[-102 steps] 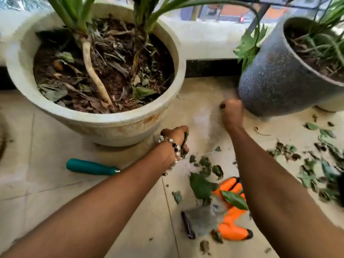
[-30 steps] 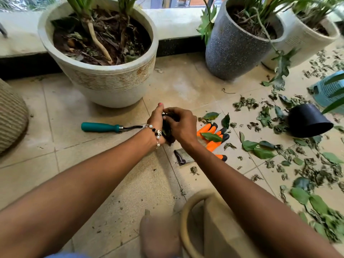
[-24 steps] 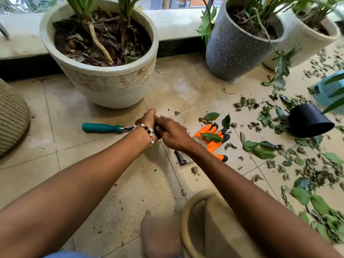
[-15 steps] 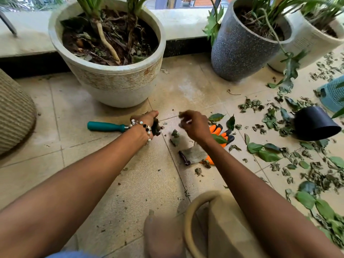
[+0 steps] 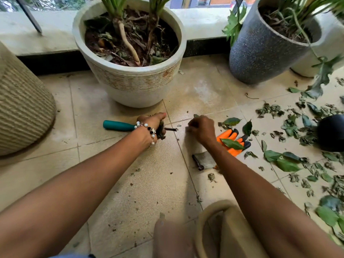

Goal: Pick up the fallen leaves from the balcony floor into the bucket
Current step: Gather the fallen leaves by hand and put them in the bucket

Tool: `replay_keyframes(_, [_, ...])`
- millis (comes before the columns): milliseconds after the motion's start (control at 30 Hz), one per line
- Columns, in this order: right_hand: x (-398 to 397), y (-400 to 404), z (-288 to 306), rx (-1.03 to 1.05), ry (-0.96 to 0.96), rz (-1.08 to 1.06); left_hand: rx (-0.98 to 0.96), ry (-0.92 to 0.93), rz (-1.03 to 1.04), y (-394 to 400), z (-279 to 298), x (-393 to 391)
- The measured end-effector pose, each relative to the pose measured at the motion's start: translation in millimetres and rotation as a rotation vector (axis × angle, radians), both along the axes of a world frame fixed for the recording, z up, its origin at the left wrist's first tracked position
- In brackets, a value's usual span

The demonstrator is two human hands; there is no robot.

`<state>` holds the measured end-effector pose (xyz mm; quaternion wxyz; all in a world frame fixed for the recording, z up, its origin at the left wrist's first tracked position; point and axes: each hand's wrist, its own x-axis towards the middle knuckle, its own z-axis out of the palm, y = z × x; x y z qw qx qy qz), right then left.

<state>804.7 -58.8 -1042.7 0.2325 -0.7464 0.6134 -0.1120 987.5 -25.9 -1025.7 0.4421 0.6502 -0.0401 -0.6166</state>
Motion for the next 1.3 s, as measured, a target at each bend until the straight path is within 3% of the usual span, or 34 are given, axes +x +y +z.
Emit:
replay_keyframes(67, [-6.9,-14.5,-0.7,-0.069,0.008,-0.055,-0.001,-0.005,-0.011,0.2,1.2,-0.5])
replay_keyframes(200, [-7.5,-28.2,-9.2,0.027,0.205,0.134,-0.006,-0.035,-0.007,0.3,2.7,-6.1])
replay_keyframes(267, [-8.0,-27.4,-17.0,-0.042,0.235,0.25,-0.004,-0.035,-0.029,0.3,1.6,-10.0])
replay_keyframes(433, [-19.6,-6.6,-21.6,-0.111,0.313,0.257,0.003,-0.052,-0.053,-0.5,-2.7,-17.8])
replay_keyframes(500, [-24.2,-6.0,-15.2,-0.109,0.293,0.235,0.008,-0.06,-0.061,-1.0,-3.4,-20.1])
replay_keyframes(633, [-27.4,-24.5,-2.3,-0.122,0.006,-0.027,0.001,-0.071,-0.056,-3.1,-1.2,-23.7])
replay_keyframes(700, [-25.8,-37.7,1.1,-0.157,-0.028,-0.087,-0.003,-0.057,-0.054,-3.8,-0.5,-24.7])
replay_keyframes(933, [-6.3,-57.5,-17.7,-0.096,0.387,0.215,0.02,-0.008,-0.065,-5.6,-0.7,-24.6])
replay_keyframes(1033, [-13.8,-44.1,-23.0,-0.165,0.392,0.22,0.028,0.001,-0.088,-4.1,0.4,-29.7])
replay_keyframes(1133, [-22.5,-32.6,-11.3,-0.125,0.194,0.069,0.017,0.007,-0.117,0.7,2.1,-38.8])
replay_keyframes(1233, [-16.2,-13.6,22.1,0.086,-0.332,-0.226,-0.014,0.057,-0.135,2.5,5.3,-51.1])
replay_keyframes(1300, [-9.3,2.0,44.9,0.244,-0.658,-0.315,-0.043,0.113,-0.147,0.4,9.1,-62.0])
